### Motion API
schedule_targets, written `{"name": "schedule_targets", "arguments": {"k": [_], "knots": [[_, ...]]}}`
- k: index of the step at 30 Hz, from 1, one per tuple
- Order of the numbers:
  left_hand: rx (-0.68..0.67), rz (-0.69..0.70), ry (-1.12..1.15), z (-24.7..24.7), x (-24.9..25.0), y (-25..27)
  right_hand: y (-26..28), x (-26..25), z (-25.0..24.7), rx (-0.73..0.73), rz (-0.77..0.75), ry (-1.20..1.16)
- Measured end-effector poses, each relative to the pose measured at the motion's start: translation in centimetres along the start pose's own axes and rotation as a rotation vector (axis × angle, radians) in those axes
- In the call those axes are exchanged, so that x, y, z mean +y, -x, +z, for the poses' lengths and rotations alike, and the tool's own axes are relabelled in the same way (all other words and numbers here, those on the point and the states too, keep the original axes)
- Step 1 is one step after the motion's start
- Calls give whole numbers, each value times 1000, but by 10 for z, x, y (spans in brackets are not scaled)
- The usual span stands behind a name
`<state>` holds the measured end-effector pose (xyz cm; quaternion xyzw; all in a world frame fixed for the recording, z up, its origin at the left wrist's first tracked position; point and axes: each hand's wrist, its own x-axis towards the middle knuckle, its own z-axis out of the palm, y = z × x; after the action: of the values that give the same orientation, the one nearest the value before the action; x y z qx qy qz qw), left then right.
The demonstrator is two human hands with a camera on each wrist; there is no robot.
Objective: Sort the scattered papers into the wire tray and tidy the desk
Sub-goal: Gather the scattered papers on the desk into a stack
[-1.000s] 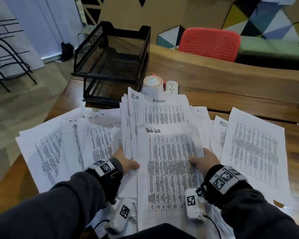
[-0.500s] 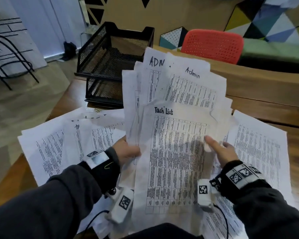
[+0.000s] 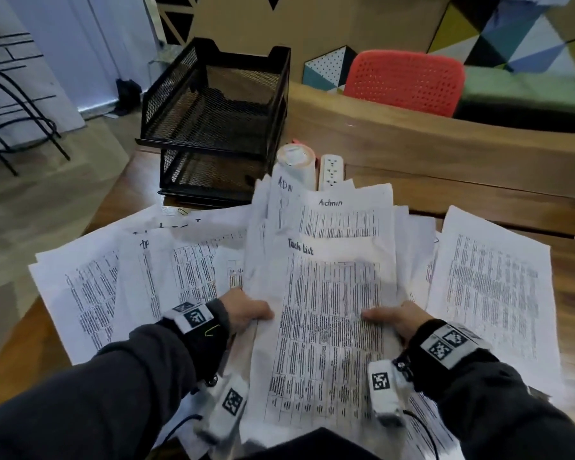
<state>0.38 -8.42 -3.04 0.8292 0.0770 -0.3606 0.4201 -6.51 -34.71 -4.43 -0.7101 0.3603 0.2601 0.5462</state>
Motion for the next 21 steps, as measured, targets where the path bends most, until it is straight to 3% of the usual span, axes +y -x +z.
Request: {"name": "schedule_targets", "arguments": {"k": [3, 6, 11, 14, 17, 19, 21], "knots": [[-82, 11, 113, 1, 3, 5, 7, -7, 4, 32, 9, 38], [-131, 104, 242, 2, 2, 8, 4, -10, 6, 60, -36, -75], [-205, 221, 349, -3, 28, 17, 5, -7, 0, 3, 7, -151], [-171, 251, 387, -13, 39, 15, 7, -4, -4, -52, 20, -303], [-67, 190, 405, -15, 32, 6, 8, -9, -11, 121, -56, -262], [-41, 153, 398, -14, 21, 2, 16, -22, -15, 317, -131, -135], [-34, 13, 431, -16, 10, -2, 25, -30, -22, 451, -246, -56]]}}
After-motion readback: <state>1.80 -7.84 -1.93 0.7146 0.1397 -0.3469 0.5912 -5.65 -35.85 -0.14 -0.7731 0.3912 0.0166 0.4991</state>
